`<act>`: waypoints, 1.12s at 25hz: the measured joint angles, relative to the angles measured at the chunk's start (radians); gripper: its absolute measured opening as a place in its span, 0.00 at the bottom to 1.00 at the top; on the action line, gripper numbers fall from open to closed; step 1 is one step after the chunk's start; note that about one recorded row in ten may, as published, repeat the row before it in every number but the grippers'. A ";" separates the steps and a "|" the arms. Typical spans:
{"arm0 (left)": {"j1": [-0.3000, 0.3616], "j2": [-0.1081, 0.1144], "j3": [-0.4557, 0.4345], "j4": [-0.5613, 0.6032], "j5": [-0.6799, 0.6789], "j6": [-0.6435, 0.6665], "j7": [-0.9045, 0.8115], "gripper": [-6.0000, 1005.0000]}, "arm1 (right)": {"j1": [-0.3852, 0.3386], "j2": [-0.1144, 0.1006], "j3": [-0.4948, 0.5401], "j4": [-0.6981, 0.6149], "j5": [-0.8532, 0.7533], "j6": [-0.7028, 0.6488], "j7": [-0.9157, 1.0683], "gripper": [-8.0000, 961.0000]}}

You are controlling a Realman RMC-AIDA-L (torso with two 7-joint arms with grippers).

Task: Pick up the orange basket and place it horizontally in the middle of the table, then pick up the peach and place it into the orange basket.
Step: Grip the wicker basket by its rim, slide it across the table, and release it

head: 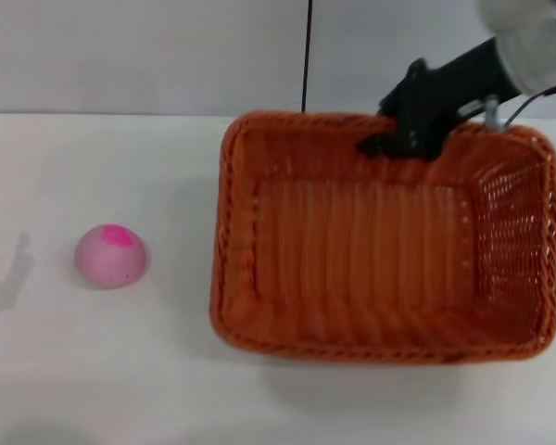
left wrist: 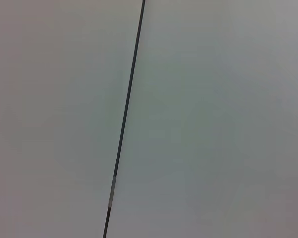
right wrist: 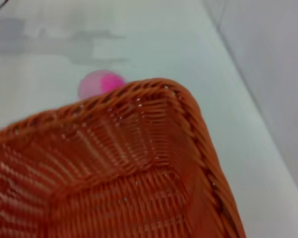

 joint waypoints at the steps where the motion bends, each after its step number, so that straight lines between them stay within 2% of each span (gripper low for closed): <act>1: 0.000 0.000 0.000 0.000 0.000 0.000 0.000 0.80 | 0.000 0.000 0.000 0.000 0.000 0.000 0.000 0.16; 5: -0.005 -0.001 0.000 0.000 0.000 0.000 0.000 0.80 | -0.004 0.025 -0.105 0.005 -0.025 0.059 0.008 0.16; 12: -0.004 -0.002 0.000 0.000 0.000 0.001 0.000 0.80 | -0.010 0.038 -0.112 -0.010 -0.059 0.092 0.012 0.16; 17: -0.004 -0.002 0.002 0.000 0.000 0.001 0.000 0.80 | -0.050 0.050 -0.109 -0.059 -0.022 0.113 -0.001 0.16; 26: -0.002 -0.002 0.011 0.000 0.000 0.000 0.000 0.80 | -0.073 0.053 -0.116 -0.080 0.024 0.116 -0.028 0.45; 28: 0.003 -0.001 0.020 0.000 0.000 0.000 0.000 0.80 | -0.115 0.054 -0.116 -0.143 0.060 0.108 -0.029 0.51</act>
